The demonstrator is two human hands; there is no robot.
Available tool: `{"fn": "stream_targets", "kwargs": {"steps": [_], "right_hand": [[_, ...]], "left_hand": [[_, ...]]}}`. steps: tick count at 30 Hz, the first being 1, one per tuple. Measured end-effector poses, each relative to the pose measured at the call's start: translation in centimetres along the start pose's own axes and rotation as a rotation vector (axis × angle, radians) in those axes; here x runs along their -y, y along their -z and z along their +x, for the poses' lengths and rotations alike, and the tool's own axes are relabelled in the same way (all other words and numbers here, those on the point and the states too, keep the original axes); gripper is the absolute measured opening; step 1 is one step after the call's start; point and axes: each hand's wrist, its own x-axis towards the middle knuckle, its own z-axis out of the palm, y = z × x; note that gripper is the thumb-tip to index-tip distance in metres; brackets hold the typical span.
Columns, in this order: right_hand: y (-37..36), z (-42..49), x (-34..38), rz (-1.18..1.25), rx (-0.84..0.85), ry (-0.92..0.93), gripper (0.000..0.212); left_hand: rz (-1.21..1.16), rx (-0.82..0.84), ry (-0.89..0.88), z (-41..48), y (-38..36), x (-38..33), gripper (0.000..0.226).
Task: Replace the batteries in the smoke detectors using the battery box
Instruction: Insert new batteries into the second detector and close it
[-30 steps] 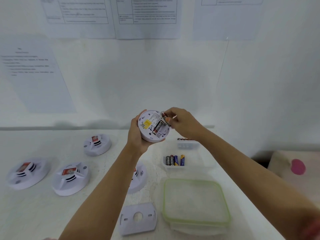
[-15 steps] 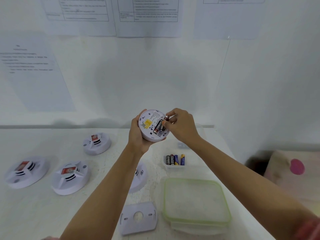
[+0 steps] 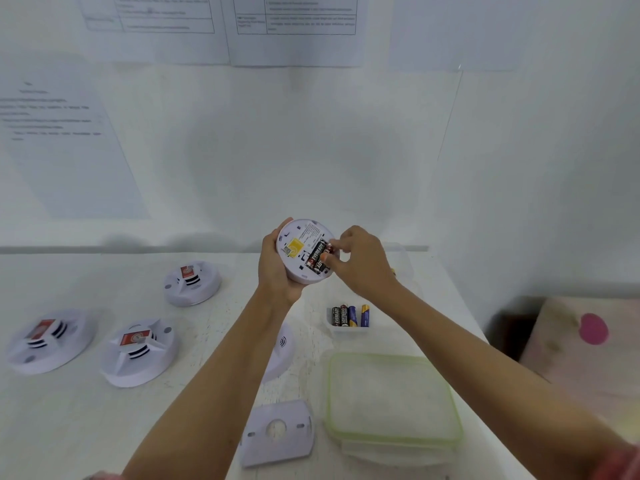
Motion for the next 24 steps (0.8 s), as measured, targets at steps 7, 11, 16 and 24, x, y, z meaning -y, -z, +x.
{"fn": "stream_targets", "kwargs": {"steps": [7, 11, 16, 24], "right_hand": [[-1.3, -1.1, -0.5, -0.043, -0.068, 0.051, 0.032], [-1.4, -1.6, -0.8, -0.055, -0.068, 0.093, 0.030], [-0.4, -1.1, -0.9, 0.116, -0.129, 0.126, 0.030], [1.1, 0.6, -0.4, 0.172, 0.021, 0.098, 0.035]], "left_hand": [[0.012, 0.006, -0.065, -0.3, -0.8, 0.3, 0.058], [0.040, -0.026, -0.063, -0.1, -0.3, 0.4, 0.052], [0.045, 0.030, -0.104, -0.6, -0.8, -0.2, 0.056], [0.015, 0.054, -0.082, -0.9, -0.9, -0.4, 0.058]]}}
